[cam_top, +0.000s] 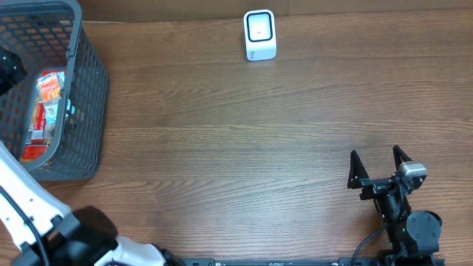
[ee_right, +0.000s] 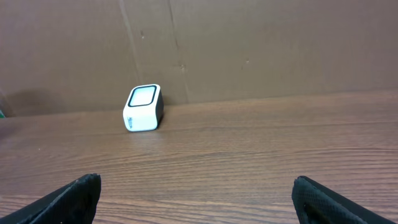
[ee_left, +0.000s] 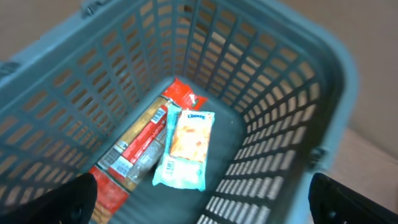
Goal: Scan the item barcode
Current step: 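Move the left gripper over the grey basket and reach down, then grasp the orange Kleenex tissue pack in the basket with the left gripper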
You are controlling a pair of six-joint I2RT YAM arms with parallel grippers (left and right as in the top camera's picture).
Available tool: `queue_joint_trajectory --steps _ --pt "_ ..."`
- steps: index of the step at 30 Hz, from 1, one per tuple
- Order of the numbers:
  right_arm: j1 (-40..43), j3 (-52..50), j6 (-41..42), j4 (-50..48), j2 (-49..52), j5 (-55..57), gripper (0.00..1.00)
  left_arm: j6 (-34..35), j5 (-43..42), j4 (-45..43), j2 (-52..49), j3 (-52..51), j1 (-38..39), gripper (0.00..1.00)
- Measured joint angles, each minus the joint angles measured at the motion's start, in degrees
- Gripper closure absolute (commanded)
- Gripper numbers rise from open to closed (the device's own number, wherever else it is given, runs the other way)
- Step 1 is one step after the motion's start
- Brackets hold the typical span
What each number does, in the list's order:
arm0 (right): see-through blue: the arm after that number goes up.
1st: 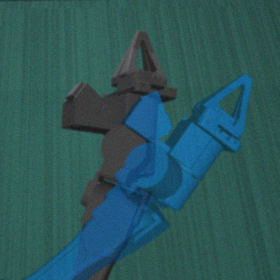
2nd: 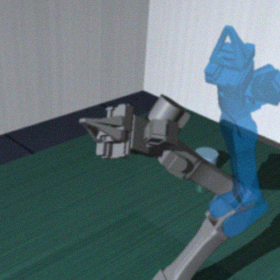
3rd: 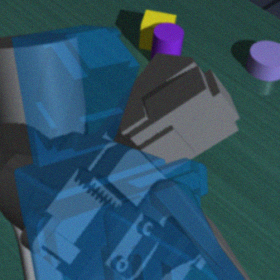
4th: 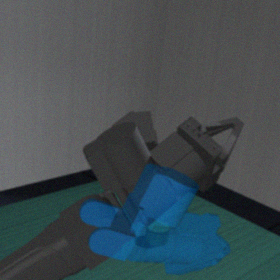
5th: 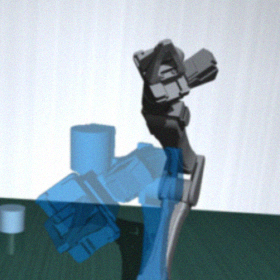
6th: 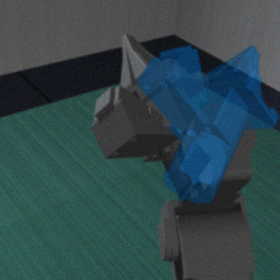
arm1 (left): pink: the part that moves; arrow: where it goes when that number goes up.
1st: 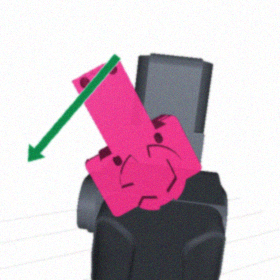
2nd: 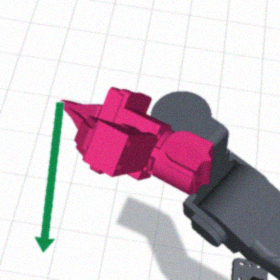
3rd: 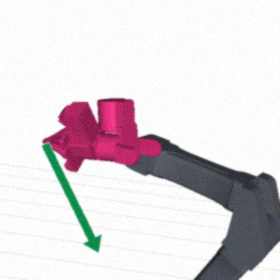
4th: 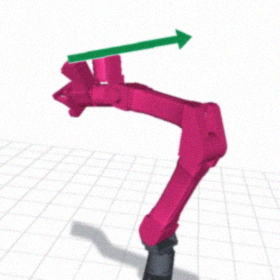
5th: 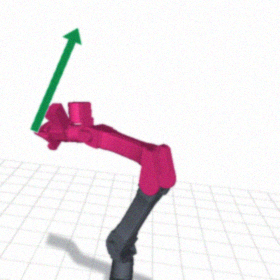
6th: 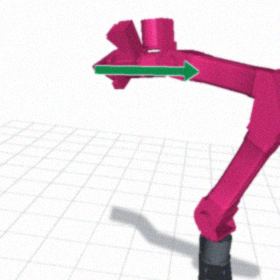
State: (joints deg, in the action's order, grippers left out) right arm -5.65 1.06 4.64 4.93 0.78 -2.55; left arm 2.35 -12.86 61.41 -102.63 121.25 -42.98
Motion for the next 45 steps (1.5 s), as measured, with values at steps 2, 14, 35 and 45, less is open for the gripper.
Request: queue_joint_trajectory --steps 2,14,35,45 --pt "0.00 0.00 0.02 0.04 0.00 -0.02 0.00 -0.92 -0.31 -0.42 -2.27 0.00 -0.11 0.00" --pt "0.00 0.00 0.00 0.02 0.00 -0.02 0.00 -3.87 -3.39 -5.18 -16.81 -0.02 -0.20 0.00" --pt "0.00 0.00 0.02 0.00 0.00 -0.04 0.00 -5.57 -5.22 -5.22 -29.09 -0.02 0.70 0.03" --pt "0.00 0.00 0.00 0.00 0.00 -0.02 0.00 -6.82 -3.61 -4.07 -29.77 -0.09 1.70 0.21"
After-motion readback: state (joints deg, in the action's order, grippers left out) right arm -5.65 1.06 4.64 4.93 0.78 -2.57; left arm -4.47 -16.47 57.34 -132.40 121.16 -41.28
